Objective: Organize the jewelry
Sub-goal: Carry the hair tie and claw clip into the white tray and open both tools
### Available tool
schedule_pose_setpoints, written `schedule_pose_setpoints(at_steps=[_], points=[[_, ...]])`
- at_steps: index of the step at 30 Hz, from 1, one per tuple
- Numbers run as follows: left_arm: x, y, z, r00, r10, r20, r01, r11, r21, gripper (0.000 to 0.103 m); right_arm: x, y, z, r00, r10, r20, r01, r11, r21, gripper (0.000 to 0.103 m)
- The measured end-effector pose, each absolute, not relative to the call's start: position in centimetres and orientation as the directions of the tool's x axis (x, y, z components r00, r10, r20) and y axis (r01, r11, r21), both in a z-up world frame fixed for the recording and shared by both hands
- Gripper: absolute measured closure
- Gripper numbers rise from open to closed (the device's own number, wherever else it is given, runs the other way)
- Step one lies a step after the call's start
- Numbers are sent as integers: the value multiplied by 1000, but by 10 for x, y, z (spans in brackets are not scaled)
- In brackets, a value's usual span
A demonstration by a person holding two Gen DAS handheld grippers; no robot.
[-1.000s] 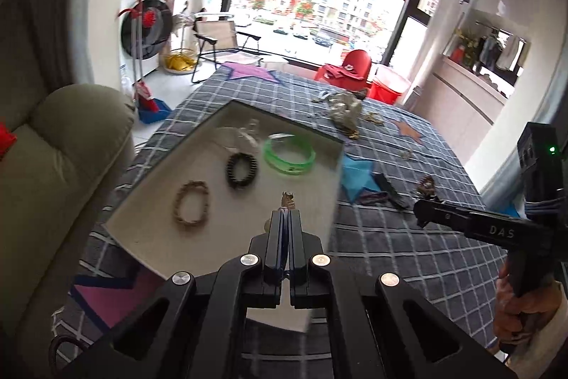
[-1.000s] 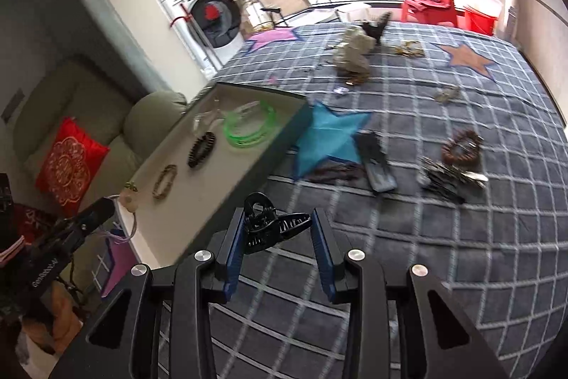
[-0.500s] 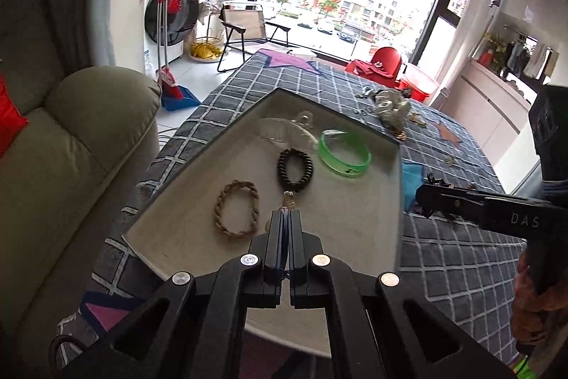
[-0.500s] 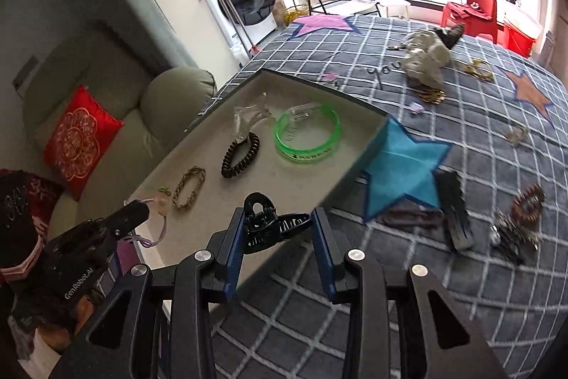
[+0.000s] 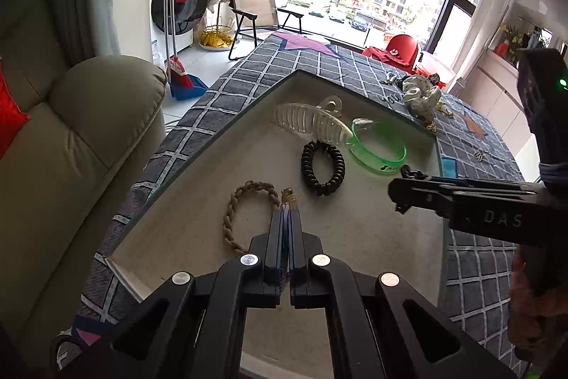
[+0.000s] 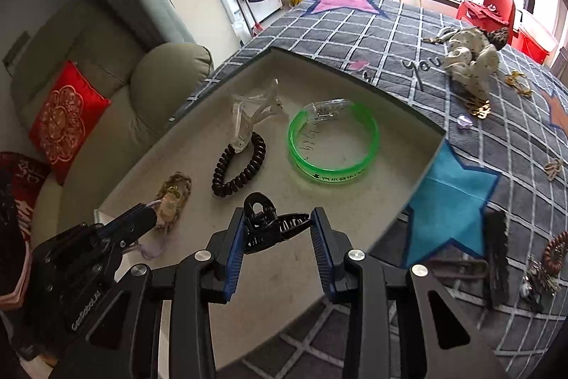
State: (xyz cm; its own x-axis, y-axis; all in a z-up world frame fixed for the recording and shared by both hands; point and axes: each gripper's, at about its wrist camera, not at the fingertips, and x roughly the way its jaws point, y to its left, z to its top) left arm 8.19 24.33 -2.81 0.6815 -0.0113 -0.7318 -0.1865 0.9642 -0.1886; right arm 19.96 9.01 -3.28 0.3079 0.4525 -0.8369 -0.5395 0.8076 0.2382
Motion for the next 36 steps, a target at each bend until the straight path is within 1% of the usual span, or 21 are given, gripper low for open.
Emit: schedule_pose_setpoints(at_steps=[5,11,16,17,19,20,21,23,25,26,27,28,29,31,34,35,36], points=[[86,242,-30,673,5,-740,-198,965,-174,99,209,94,-46,296,430,-853,-526,818,230,64],[86,239,-32,656,27,-755,-210,966,-148,99,211,100,-49,294,418,-860,-532,818,216,63],[88,242,-36,632,25,-774,-223,963,-150,99,211,105,-50,303,403,-863,-541,819,193,63],[89,242,-37,630,26,-776,-225,963,-150,96,212,104,-50,301,406,-863,-539,819,197,63],[90,243,-38,623,34,-781,-237,960,-147,70,214,104,-50,297,409,-863,-535,820,204,62],[90,243,-37,625,45,-779,-248,958,-144,41,215,103,-50,295,408,-864,-533,821,206,62],[88,243,-36,636,51,-770,-253,957,-145,34,216,102,-49,293,410,-864,-529,822,211,61],[87,242,-34,643,44,-764,-241,959,-147,34,219,100,-48,283,424,-860,-525,819,231,56],[88,241,-33,638,43,-769,-237,961,-142,34,221,98,-46,269,447,-853,-519,813,263,47],[89,241,-33,636,45,-771,-235,962,-137,34,222,97,-45,268,453,-851,-517,812,269,44],[89,240,-33,634,47,-772,-234,963,-134,34,221,96,-42,273,455,-848,-515,813,270,37],[89,238,-33,633,48,-772,-233,964,-130,31,221,96,-41,277,456,-846,-514,814,271,31],[89,237,-32,635,48,-771,-231,964,-130,28,220,94,-39,280,463,-841,-512,813,277,28],[87,234,-30,637,49,-769,-227,966,-127,28,219,89,-36,282,477,-833,-504,812,294,24],[87,230,-27,637,47,-770,-220,968,-122,28,218,81,-32,284,487,-826,-492,814,310,24],[86,229,-26,635,45,-771,-218,968,-123,24,217,78,-31,286,489,-824,-486,815,315,24],[86,229,-26,632,43,-774,-219,968,-126,5,216,74,-29,285,499,-818,-482,812,328,24]])
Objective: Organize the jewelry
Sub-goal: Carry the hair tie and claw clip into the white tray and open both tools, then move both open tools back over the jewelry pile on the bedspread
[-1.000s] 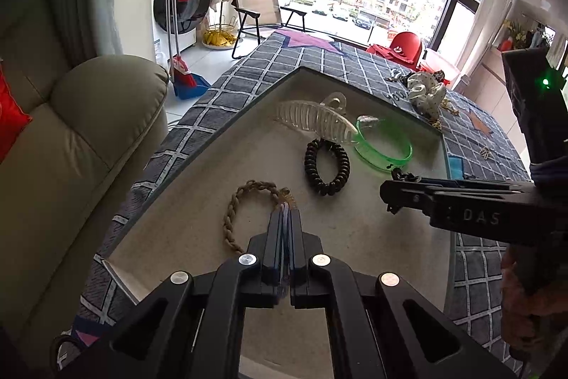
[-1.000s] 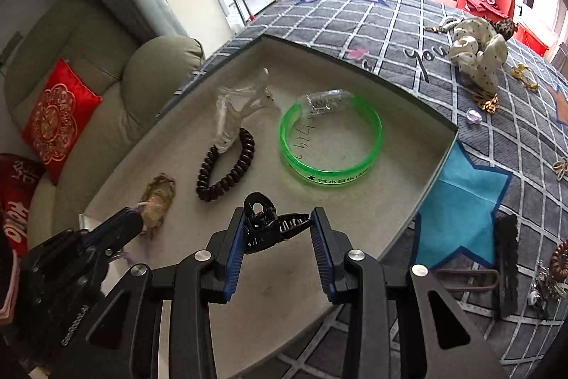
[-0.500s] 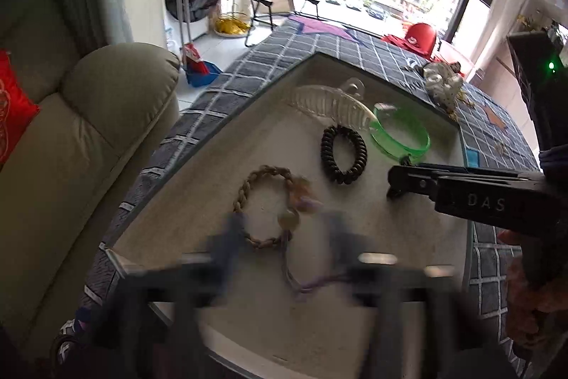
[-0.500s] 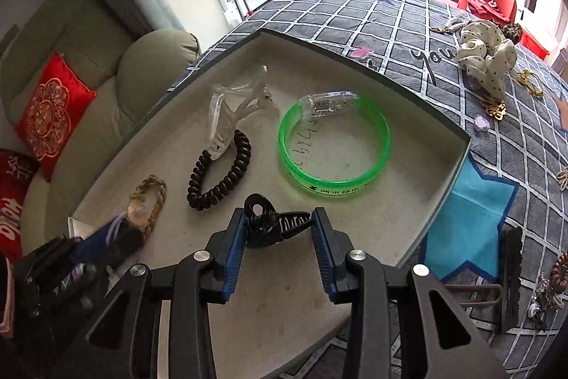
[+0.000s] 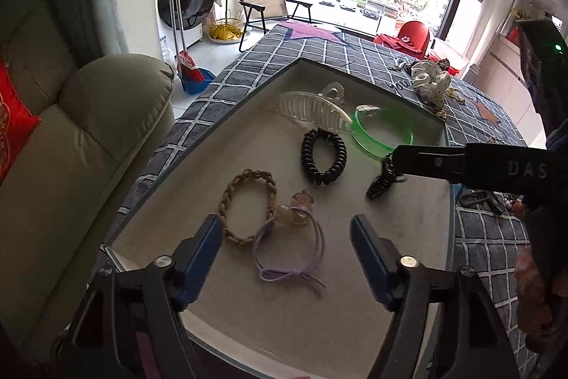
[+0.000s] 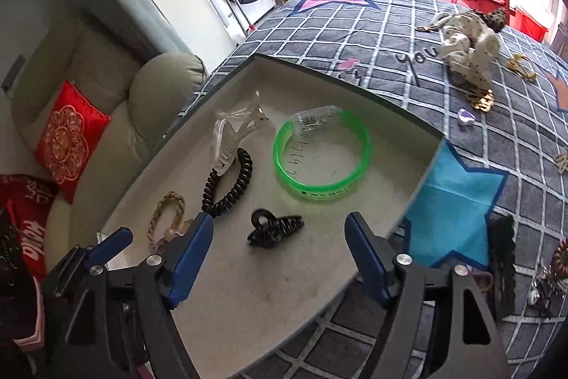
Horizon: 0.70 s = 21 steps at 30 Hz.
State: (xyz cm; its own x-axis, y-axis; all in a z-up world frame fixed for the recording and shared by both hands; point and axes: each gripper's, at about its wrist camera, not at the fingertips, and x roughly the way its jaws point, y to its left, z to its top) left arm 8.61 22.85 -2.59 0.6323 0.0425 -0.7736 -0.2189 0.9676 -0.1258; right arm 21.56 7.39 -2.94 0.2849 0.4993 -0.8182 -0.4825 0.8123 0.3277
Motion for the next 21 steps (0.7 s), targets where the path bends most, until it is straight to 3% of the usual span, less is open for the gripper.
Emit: schedule_pose_setpoints(at_steps=[1,11,15,21], points=[[85,228,-25,633,43,-773,-224,966,-129,0,216,72,-29,285,506,-814,-481,810,335,24],[75,220,-11,638,62,-767,-243,962,-124,0,196,45,-9,310,553,-774,-470,796,380,17],[72,213,-9,629,70,-774,-241,964,-109,0,188,28,-8,313,571,-759,-448,793,413,0],[65,191,-4,628,78,-775,-210,975,-72,0,175,-3,-14,314,587,-746,-416,792,448,0]])
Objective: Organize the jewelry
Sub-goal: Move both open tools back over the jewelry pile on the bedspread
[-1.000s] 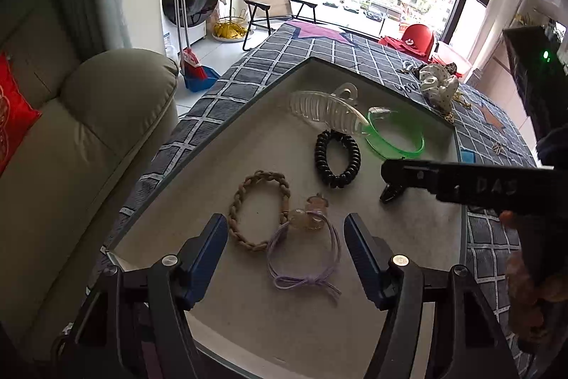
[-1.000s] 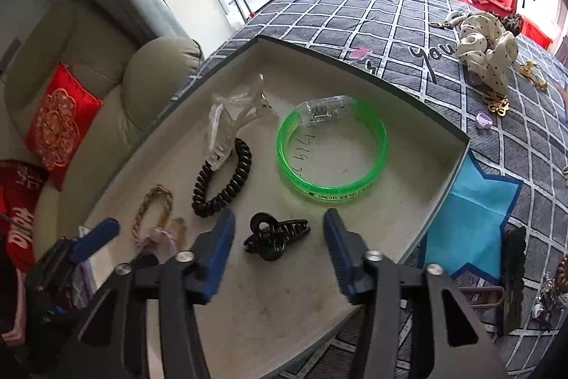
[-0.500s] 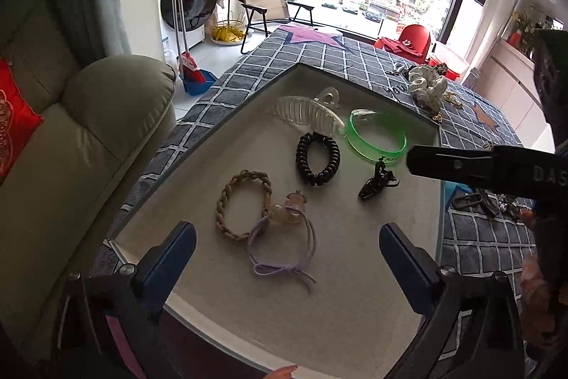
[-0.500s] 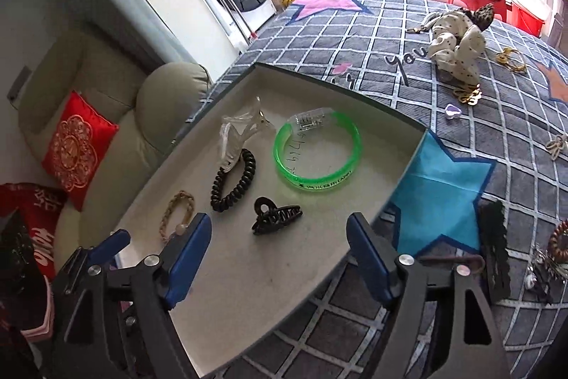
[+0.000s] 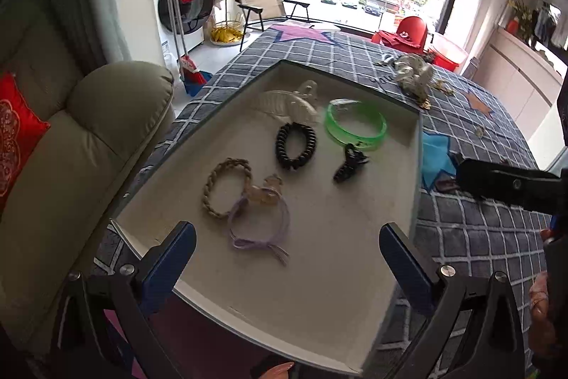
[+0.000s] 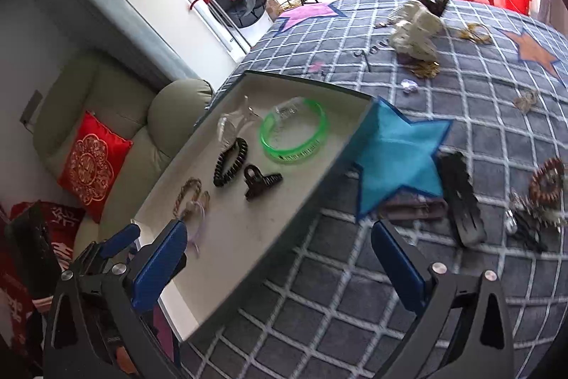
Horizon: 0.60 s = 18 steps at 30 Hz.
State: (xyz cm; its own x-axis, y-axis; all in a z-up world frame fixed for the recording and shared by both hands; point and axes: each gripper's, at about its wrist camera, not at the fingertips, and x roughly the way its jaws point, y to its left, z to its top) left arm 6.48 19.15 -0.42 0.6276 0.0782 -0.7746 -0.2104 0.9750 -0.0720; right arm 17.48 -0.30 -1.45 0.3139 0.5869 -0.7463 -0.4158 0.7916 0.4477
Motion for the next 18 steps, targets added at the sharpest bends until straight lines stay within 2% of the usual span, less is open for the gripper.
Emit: schedule_pose_setpoints(at_steps=[7,12,18], points=[[55,160,8,653,131,-746,-183,983,12,0,154,-37,-21,324,585,-743,-387,799,460,0],[53,142,11,650,101,-753,-137,990,14,0,142,-66,-22,351,572,-741,-352,814,461,0],[48,107,11,639,-3,-769,-8,1000,-11,0,132,-116,-25,424,488,-763,-266,872,410,0]])
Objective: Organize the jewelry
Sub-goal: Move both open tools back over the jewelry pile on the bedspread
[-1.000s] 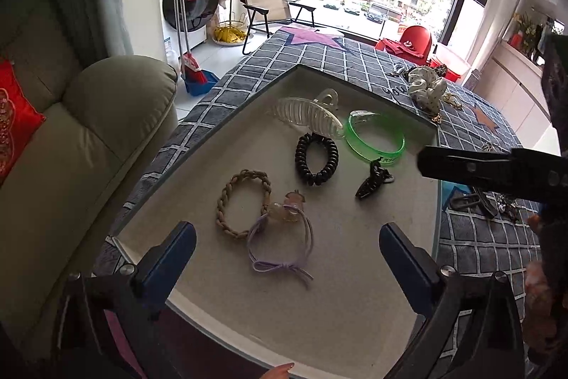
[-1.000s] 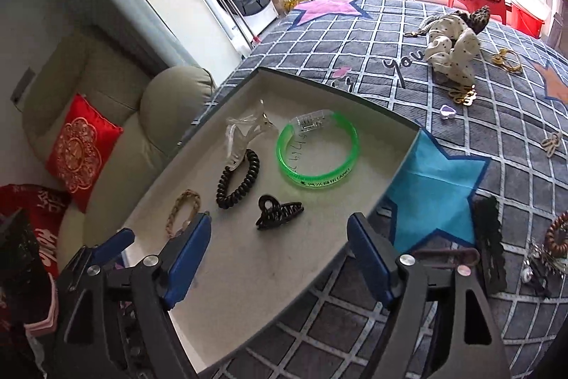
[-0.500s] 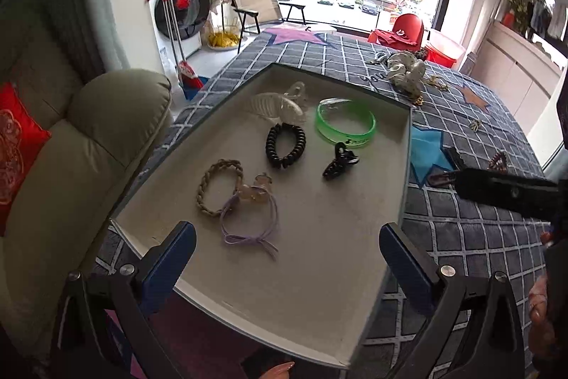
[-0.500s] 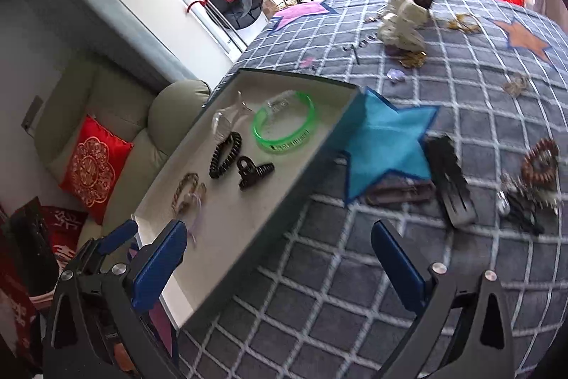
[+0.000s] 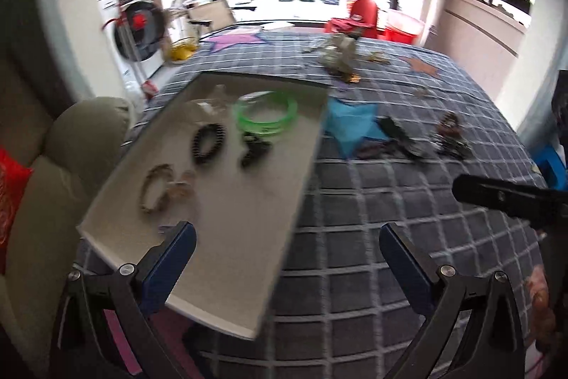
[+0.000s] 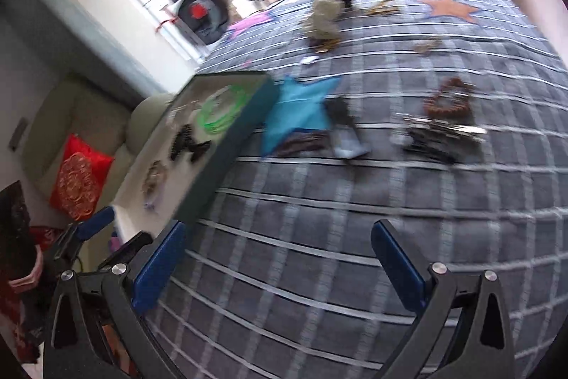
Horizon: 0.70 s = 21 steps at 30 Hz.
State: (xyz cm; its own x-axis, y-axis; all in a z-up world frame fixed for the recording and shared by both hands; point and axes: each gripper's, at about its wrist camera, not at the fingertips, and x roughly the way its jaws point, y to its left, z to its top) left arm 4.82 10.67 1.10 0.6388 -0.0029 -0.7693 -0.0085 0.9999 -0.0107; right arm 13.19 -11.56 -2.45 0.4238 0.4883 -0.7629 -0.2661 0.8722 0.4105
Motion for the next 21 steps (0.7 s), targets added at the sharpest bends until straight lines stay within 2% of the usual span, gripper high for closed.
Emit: schedule_pose_setpoints(at_steps=[11,21], points=[[65,43,4,613,-97,-784,96,994,-48,0,137,-201,-35,491,326,-808,-98,942,321,0],[88,28,-9,587,-98,-803,86,995,-59,0,157,-203,-39,515,273,-813,-152,962,227,1]])
